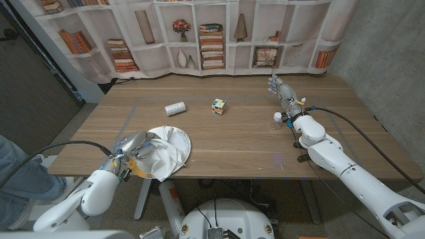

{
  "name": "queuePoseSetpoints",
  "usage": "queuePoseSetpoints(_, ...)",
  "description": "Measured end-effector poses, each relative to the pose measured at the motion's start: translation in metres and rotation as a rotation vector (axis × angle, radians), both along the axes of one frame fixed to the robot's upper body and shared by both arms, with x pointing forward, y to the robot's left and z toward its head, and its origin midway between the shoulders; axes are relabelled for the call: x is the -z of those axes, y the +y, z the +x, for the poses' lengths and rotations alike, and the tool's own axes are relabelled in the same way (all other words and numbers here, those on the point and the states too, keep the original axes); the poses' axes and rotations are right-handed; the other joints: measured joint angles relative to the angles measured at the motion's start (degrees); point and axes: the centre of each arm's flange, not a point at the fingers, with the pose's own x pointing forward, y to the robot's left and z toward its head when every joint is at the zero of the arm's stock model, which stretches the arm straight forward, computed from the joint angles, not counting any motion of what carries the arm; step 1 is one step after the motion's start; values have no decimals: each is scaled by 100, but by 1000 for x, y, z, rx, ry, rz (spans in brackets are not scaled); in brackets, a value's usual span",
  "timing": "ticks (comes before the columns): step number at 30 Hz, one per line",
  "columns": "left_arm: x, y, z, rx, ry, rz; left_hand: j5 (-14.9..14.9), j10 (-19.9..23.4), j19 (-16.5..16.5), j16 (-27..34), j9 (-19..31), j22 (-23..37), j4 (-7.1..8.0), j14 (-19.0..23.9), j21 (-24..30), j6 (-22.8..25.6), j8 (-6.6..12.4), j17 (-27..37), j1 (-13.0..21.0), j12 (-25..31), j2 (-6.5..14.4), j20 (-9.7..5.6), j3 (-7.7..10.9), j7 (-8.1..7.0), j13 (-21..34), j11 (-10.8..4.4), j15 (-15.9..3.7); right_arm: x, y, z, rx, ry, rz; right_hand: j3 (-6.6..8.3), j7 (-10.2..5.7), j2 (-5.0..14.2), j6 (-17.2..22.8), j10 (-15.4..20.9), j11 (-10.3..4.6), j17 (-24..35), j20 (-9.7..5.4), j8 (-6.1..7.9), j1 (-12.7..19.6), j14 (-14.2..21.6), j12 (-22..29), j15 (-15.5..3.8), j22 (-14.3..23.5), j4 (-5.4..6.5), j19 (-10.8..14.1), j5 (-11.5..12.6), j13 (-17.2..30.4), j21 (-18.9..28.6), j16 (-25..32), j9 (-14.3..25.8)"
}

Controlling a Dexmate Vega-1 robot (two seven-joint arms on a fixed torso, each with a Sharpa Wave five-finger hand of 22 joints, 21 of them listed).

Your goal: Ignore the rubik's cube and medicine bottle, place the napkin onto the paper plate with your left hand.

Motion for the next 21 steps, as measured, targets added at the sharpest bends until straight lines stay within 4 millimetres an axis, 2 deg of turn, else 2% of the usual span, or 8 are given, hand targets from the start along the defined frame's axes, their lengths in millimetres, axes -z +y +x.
queuePoseSetpoints(4,4,-1,0,4,11,7,0,-7,-78,-76,-4,7,9,-26,0,-30,0,-13,-13,-13,-13,-4,-9,-30,0,-6,0,0,0,0,-2,3,-3,0,0,0,0,0,0,0,0,0,0,0,0,0,0,0,0,0,0,0,0,0)
queuePoseSetpoints(7,7,1,0,-8,13,-7,0,-31,-283,-185,-27,7,35,-167,-21,-58,0,-83,-132,-89,-43,11,-31,-87,-15,-30,23,3,2,1,-6,9,-7,0,0,0,0,0,0,0,0,0,0,0,0,0,0,0,0,0,0,0,0,0)
queuePoseSetpoints(14,12,3,-2,-30,18,-6,50,-207,-1192,-576,-80,-1,147,-644,-327,-166,0,-356,-430,-336,-85,451,-61,-331,-62,-206,100,4,4,1,-9,13,-12,0,0,0,0,0,0,0,0,0,0,0,0,0,0,0,0,0,0,0,0,0)
queuePoseSetpoints(16,12,3,-2,-33,17,-5,64,-252,-1331,-641,-104,-9,169,-751,-383,-214,-27,-400,-483,-402,-109,512,-55,-379,-79,-246,110,3,4,1,-9,13,-13,0,0,0,0,0,0,0,0,0,0,0,0,0,0,0,0,0,0,0,0,0)
queuePoseSetpoints(21,12,4,-3,-42,12,-2,83,-463,-1463,-721,-132,-10,192,-922,-428,-318,-85,-466,-589,-506,-122,605,-78,-482,-106,-230,127,4,4,1,-10,14,-14,0,0,0,0,0,0,0,0,0,0,0,0,0,0,0,0,0,0,0,0,0)
